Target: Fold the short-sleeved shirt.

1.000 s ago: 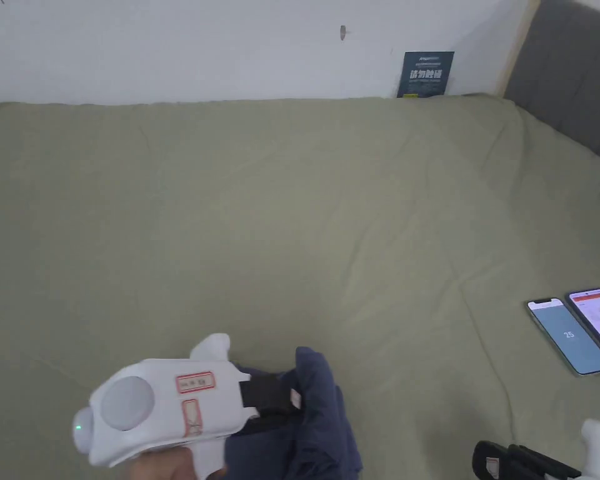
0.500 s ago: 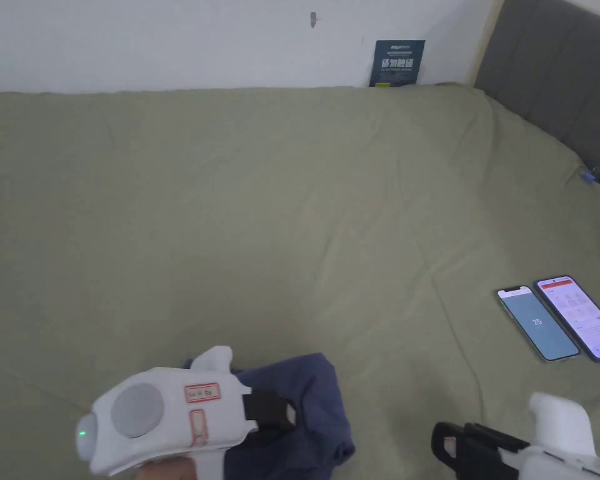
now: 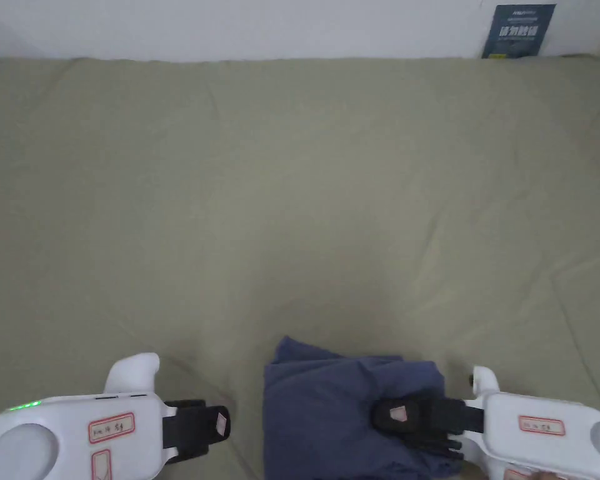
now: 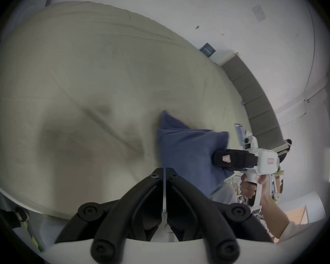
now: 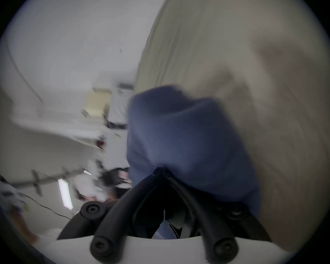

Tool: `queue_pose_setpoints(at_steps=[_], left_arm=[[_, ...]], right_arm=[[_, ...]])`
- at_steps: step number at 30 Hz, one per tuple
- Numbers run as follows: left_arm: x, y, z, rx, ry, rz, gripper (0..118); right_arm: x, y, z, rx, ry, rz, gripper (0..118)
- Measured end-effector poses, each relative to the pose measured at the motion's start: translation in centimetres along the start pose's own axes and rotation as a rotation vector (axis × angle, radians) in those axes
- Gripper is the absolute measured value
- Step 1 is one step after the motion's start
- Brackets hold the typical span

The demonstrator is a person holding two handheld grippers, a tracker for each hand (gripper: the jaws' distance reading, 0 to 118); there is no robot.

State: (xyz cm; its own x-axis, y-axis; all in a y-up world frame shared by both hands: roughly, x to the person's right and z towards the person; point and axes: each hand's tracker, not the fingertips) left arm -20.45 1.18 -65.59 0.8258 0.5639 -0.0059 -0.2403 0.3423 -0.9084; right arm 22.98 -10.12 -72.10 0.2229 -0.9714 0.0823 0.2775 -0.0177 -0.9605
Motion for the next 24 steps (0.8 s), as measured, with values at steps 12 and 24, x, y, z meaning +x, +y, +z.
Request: queue_pose_setpoints(at_steps=[12, 24], left_arm=[[-0.4, 0.9, -7.6, -0.155, -0.431, 0.078, 118], [1.2, 2.1, -10.2, -0.108, -0.369, -0.008, 27]], right_arm=[[0.6, -0.2, -0.4, -0.024, 0.03, -0.008, 0], [-2.3, -1.0, -0.7, -0.032, -0.095, 0.089, 0]])
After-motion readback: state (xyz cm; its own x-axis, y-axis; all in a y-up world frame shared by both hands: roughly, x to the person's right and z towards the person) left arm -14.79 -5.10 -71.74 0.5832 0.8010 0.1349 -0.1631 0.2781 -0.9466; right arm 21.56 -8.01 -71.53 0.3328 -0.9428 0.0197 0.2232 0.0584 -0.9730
